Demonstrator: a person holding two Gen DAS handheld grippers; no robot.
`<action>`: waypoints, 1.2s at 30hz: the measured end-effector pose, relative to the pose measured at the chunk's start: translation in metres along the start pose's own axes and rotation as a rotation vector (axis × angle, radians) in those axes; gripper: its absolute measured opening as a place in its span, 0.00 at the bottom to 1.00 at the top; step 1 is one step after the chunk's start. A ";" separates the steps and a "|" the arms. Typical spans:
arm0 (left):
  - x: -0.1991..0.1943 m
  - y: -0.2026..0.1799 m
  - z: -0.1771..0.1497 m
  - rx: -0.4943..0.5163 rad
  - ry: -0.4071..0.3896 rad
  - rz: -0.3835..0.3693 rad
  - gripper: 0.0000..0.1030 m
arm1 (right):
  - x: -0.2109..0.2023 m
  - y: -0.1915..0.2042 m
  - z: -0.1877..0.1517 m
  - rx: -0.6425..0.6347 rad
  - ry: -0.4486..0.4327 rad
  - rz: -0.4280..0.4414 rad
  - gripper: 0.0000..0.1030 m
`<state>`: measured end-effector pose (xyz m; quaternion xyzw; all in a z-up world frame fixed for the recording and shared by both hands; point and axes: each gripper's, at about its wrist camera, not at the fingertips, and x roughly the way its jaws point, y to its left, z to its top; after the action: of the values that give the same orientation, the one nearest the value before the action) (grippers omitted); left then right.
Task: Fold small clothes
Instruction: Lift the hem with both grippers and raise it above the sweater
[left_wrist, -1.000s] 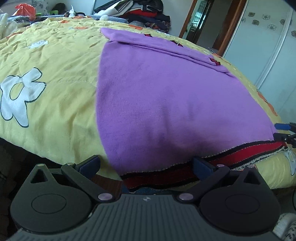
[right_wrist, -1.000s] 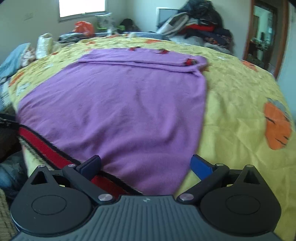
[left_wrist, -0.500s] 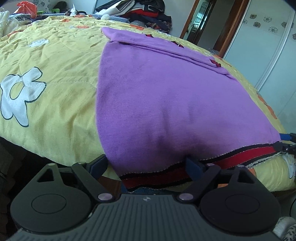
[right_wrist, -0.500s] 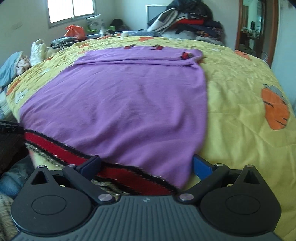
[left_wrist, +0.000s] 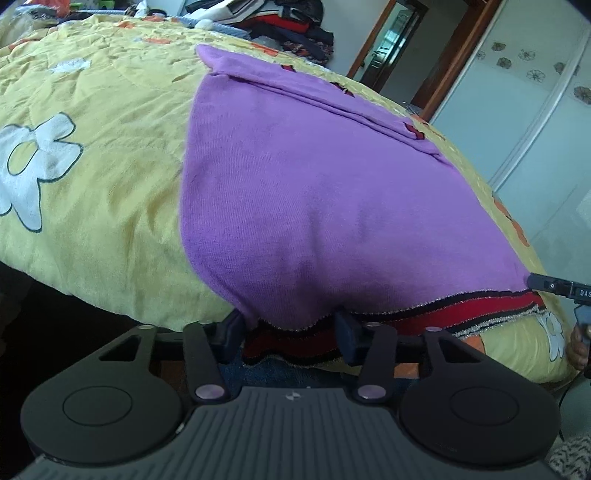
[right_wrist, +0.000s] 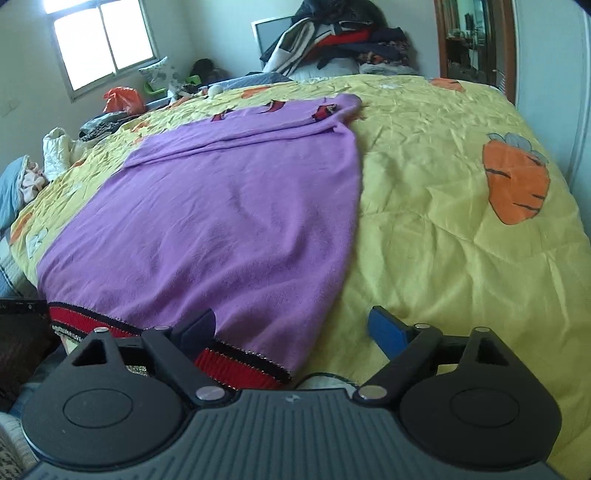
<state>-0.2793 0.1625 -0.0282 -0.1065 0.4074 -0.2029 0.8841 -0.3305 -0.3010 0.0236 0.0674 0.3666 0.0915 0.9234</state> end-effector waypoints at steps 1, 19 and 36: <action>0.000 0.000 0.000 0.000 0.003 0.000 0.45 | 0.001 0.002 0.000 -0.006 0.000 0.003 0.83; -0.006 0.024 -0.009 -0.082 0.013 -0.085 0.07 | -0.006 0.021 -0.011 -0.017 -0.025 0.071 0.07; -0.037 0.033 0.001 -0.117 -0.105 -0.150 0.02 | -0.024 0.021 0.002 0.045 -0.134 0.142 0.05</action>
<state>-0.2909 0.2084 -0.0144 -0.1986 0.3626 -0.2386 0.8787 -0.3487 -0.2859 0.0444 0.1202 0.3004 0.1438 0.9352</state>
